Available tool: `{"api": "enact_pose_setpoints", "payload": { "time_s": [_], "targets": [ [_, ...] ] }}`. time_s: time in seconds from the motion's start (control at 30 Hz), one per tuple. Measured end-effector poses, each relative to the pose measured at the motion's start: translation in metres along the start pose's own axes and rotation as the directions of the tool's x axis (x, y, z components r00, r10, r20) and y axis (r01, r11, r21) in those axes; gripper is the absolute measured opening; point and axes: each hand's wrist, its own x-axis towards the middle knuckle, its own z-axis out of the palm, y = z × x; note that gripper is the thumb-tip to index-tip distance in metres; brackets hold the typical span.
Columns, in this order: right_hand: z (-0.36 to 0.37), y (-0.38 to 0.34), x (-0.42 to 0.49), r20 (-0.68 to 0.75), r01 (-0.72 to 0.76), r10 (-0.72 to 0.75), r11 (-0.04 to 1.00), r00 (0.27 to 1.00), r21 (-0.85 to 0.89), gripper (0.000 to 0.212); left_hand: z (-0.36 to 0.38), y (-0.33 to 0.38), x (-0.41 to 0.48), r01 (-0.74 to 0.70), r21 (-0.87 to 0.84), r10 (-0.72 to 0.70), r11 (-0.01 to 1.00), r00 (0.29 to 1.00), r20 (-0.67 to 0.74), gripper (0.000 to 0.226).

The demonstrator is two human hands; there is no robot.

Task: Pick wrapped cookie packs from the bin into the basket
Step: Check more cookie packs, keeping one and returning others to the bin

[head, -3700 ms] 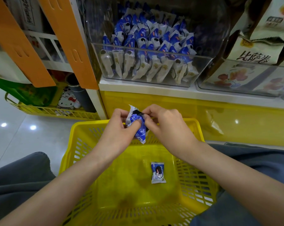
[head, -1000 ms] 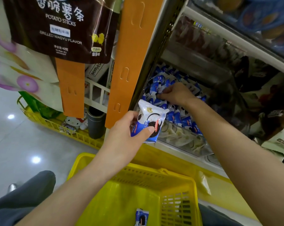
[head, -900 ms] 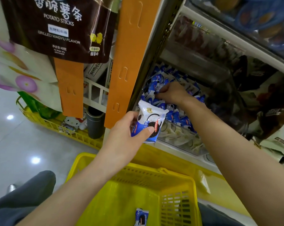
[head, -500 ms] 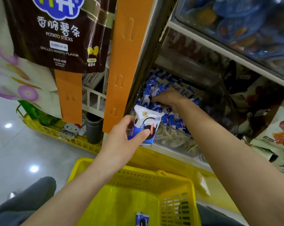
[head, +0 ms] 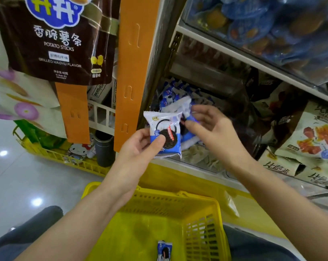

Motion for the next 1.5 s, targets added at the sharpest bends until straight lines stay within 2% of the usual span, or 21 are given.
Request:
{"api": "enact_pose_setpoints", "payload": {
  "time_s": [0.23, 0.33, 0.4, 0.47, 0.53, 0.6, 0.67, 0.77, 0.83, 0.9, 0.97, 1.03, 1.1, 1.17, 1.3, 1.4, 1.5],
  "targets": [
    [0.006, 0.006, -0.041, 0.23, -0.102, 0.083, 0.992, 0.97, 0.073, 0.036, 0.007, -0.011, -0.005, 0.153, -0.28, -0.109, 0.948, 0.98, 0.166, 0.05],
    [0.002, 0.006, -0.044, 0.304, -0.157, 0.11, 0.978, 0.946, 0.135, 0.028, 0.005, -0.012, -0.005, 0.166, -0.26, -0.132, 0.951, 0.981, 0.141, 0.059],
    [0.003, 0.004, -0.044, 0.289, -0.161, 0.12, 0.979, 0.95, 0.122, 0.027, 0.005, -0.014, -0.005, 0.174, -0.214, -0.155, 0.961, 0.983, 0.101, 0.066],
    [0.006, 0.005, -0.042, 0.242, -0.129, 0.116, 0.991, 0.963, 0.037, 0.033, 0.006, -0.013, -0.005, 0.165, -0.099, -0.159, 0.981, 0.985, 0.069, 0.069],
    [0.009, 0.005, -0.04, 0.214, -0.074, 0.087, 0.995, 0.973, -0.066, 0.036, 0.005, -0.012, -0.005, 0.108, 0.099, -0.114, 0.989, 0.992, 0.053, 0.062],
    [0.011, 0.004, -0.038, 0.245, -0.035, 0.074, 0.987, 0.967, -0.157, 0.033, 0.004, -0.012, -0.004, 0.084, 0.204, -0.092, 0.975, 0.995, 0.031, 0.056],
    [0.014, 0.006, -0.038, 0.255, -0.021, 0.067, 0.984, 0.965, -0.178, 0.035, 0.002, -0.012, -0.004, 0.085, 0.235, -0.09, 0.968, 0.996, 0.009, 0.055],
    [0.015, 0.007, -0.039, 0.161, 0.061, -0.034, 0.984, 0.986, -0.169, 0.024, 0.001, -0.01, -0.004, 0.074, 0.213, -0.076, 0.974, 0.997, -0.002, 0.058],
    [0.013, 0.005, -0.037, 0.08, 0.077, -0.069, 0.991, 0.994, -0.105, 0.017, 0.001, -0.009, -0.004, 0.066, 0.187, -0.064, 0.98, 0.998, -0.018, 0.057],
    [0.01, 0.003, -0.032, 0.067, 0.006, -0.007, 1.0, 0.998, 0.021, 0.018, 0.0, -0.006, -0.003, 0.039, 0.137, -0.035, 0.99, 0.999, -0.031, 0.06],
    [0.004, 0.002, -0.026, 0.128, -0.115, 0.098, 0.985, 0.987, 0.129, 0.026, -0.002, -0.002, -0.002, 0.008, 0.095, -0.003, 0.995, 0.999, -0.05, 0.06],
    [-0.006, 0.003, -0.022, 0.28, -0.163, 0.152, 0.987, 0.948, 0.015, 0.039, -0.005, 0.001, -0.001, -0.004, 0.097, 0.01, 0.995, 0.998, -0.058, 0.059],
    [-0.014, 0.002, -0.021, 0.446, -0.06, 0.134, 0.983, 0.885, -0.175, 0.04, -0.007, 0.002, -0.001, -0.005, 0.139, 0.011, 0.99, 0.999, -0.043, 0.058],
    [-0.016, 0.0, -0.023, 0.513, 0.012, 0.117, 0.97, 0.85, -0.242, 0.036, -0.007, 0.001, -0.001, -0.02, 0.2, 0.025, 0.98, 0.999, -0.022, 0.051],
    [-0.012, -0.005, -0.023, 0.482, 0.014, 0.113, 0.968, 0.869, -0.252, 0.04, -0.005, -0.001, -0.001, -0.041, 0.201, 0.041, 0.979, 0.999, 0.006, 0.048],
    [-0.02, -0.013, -0.013, 0.467, -0.089, 0.17, 0.978, 0.868, -0.19, 0.036, -0.005, 0.0, -0.001, -0.004, 0.133, 0.006, 0.991, 1.0, -0.021, 0.042],
    [-0.03, -0.01, 0.017, 0.233, -0.196, 0.225, 0.97, 0.946, -0.144, 0.023, -0.01, 0.0, 0.001, 0.035, 0.104, -0.023, 0.994, 0.994, -0.109, 0.021]
  ]
}}
